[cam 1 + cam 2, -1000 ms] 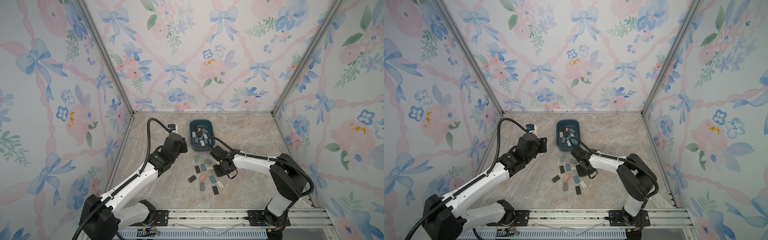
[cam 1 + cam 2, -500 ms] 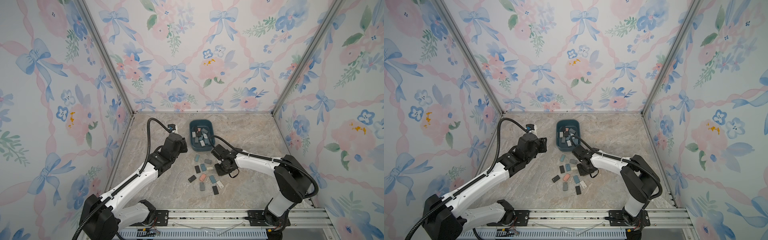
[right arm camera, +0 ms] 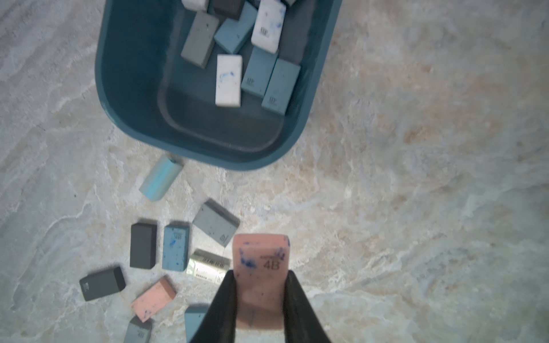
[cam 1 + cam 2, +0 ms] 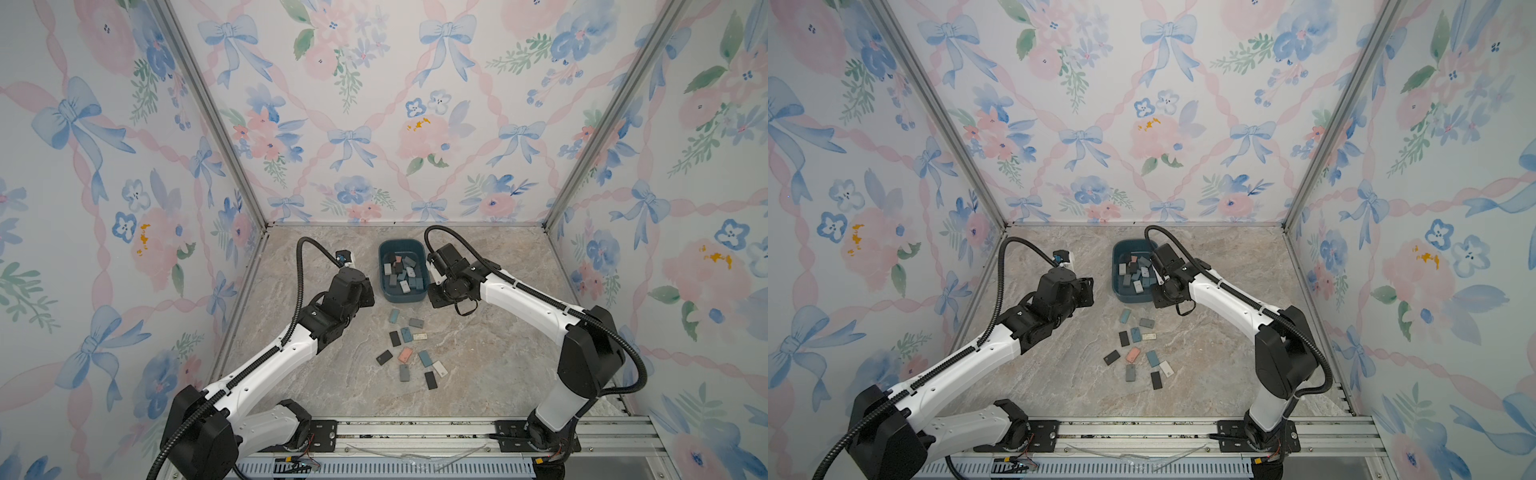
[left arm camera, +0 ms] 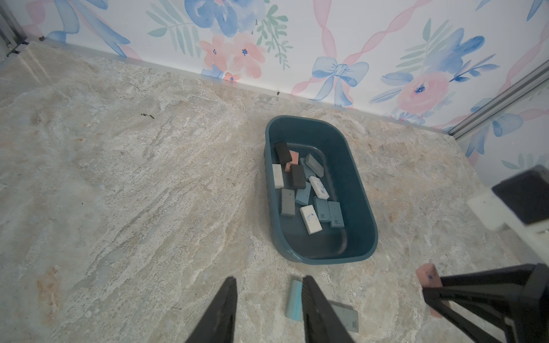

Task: Put the eraser in the storage box
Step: Place the eraser in the storage box.

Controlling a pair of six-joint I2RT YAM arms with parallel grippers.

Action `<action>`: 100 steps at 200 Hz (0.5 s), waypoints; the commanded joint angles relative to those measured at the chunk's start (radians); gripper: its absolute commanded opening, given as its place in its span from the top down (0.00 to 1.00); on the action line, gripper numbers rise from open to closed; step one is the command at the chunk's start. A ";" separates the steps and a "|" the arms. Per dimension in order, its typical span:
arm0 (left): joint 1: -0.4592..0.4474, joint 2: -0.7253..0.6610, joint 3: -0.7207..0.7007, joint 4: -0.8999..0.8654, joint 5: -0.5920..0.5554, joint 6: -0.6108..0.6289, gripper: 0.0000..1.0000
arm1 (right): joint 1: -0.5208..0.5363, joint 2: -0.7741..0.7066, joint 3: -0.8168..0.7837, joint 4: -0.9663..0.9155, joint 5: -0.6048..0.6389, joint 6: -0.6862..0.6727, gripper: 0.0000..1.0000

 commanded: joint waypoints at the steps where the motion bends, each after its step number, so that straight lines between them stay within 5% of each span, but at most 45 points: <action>1: 0.007 0.024 -0.007 0.001 0.023 -0.009 0.61 | -0.014 0.072 0.115 -0.040 -0.001 -0.062 0.73; 100: 0.009 0.100 -0.002 0.044 0.092 -0.025 0.62 | -0.059 0.417 0.562 -0.123 0.005 -0.081 0.73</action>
